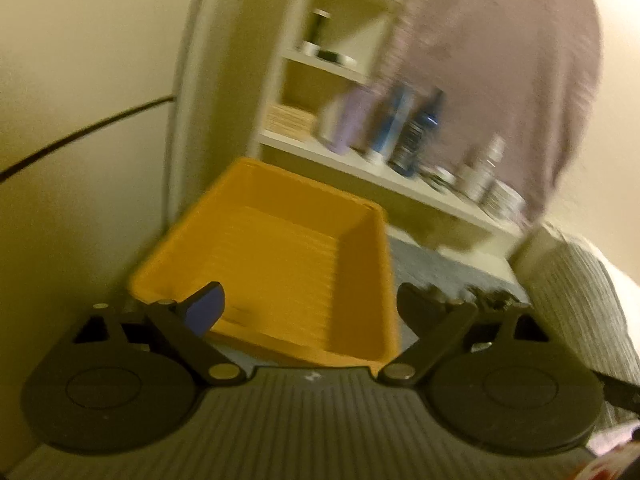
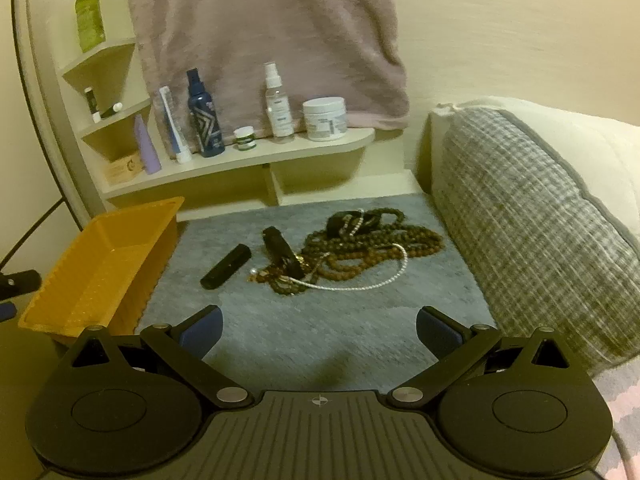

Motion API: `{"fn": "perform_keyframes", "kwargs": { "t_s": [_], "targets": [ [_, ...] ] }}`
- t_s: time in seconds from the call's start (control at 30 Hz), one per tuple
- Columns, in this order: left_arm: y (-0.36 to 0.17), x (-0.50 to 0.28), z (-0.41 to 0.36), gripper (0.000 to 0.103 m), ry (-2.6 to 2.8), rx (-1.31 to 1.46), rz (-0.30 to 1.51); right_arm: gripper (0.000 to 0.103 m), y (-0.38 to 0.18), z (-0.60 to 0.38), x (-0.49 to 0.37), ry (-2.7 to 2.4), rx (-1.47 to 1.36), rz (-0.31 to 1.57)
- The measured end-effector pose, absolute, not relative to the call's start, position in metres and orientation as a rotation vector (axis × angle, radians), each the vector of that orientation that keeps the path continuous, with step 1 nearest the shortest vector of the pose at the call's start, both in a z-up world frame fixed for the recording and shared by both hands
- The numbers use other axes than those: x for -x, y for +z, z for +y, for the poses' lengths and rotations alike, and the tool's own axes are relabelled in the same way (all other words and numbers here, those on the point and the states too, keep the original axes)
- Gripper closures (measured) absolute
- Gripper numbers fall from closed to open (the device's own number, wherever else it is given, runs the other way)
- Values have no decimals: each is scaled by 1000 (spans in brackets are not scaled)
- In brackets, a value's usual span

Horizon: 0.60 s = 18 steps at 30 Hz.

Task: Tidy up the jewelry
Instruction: 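Grasp the orange tray's rim with the left tool and tilt it up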

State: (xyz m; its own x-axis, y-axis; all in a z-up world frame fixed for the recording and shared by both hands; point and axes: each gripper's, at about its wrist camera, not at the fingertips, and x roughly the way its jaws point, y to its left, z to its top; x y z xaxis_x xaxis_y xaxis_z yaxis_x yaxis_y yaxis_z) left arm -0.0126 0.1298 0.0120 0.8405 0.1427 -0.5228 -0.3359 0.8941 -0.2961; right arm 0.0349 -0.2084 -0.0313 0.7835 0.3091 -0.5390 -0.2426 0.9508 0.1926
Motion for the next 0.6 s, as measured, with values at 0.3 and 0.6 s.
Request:
{"fn": "perform_keyframes", "kwargs": {
  "t_s": [0.3, 0.6],
  "targets": [
    [-13, 17, 199, 28, 355, 397, 533, 1, -45, -177, -59, 335, -43, 669],
    [-47, 0, 247, 52, 302, 452, 616, 1, -56, -152, -74, 345, 4, 698]
  ]
}}
